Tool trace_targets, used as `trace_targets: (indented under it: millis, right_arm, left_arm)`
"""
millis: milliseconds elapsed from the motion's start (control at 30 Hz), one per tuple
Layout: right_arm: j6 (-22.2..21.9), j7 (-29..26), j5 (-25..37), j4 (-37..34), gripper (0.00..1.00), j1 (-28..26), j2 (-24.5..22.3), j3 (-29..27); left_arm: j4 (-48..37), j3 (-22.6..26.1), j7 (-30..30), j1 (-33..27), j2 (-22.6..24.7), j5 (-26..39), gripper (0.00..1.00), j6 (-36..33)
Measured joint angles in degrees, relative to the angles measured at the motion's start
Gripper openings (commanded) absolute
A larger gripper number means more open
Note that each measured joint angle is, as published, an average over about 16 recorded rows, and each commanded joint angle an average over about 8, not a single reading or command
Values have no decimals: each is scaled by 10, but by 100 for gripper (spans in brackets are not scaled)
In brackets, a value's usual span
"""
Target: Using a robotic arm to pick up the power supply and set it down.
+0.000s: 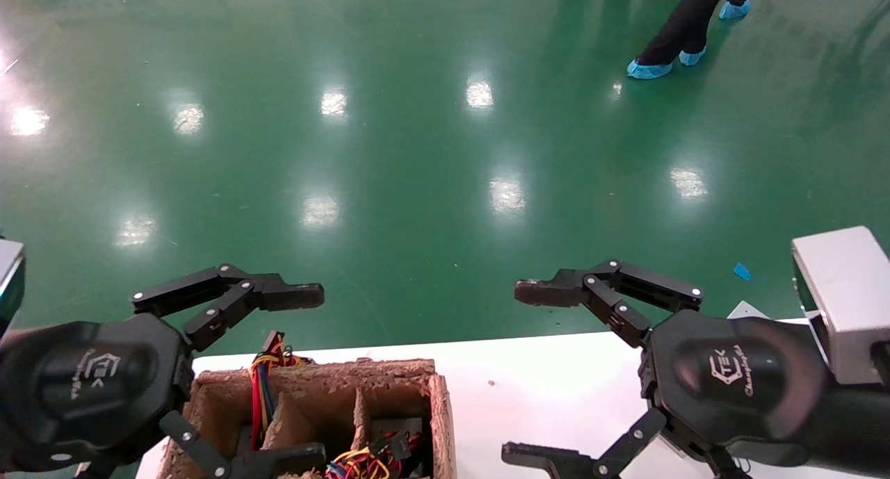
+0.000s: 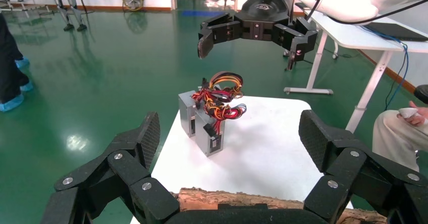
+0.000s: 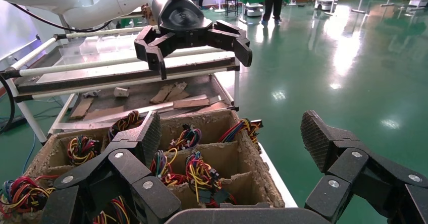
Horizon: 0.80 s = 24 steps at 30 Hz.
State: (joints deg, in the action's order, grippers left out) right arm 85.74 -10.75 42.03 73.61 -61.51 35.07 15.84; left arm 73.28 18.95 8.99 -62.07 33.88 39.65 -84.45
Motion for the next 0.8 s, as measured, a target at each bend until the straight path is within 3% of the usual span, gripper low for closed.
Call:
trace_targets:
  millis: [800]
  right_arm:
    - [-1, 1, -3, -1, 100, -1, -1, 3]
  left_arm:
    - [0, 0, 0, 0, 0, 0, 100, 0]
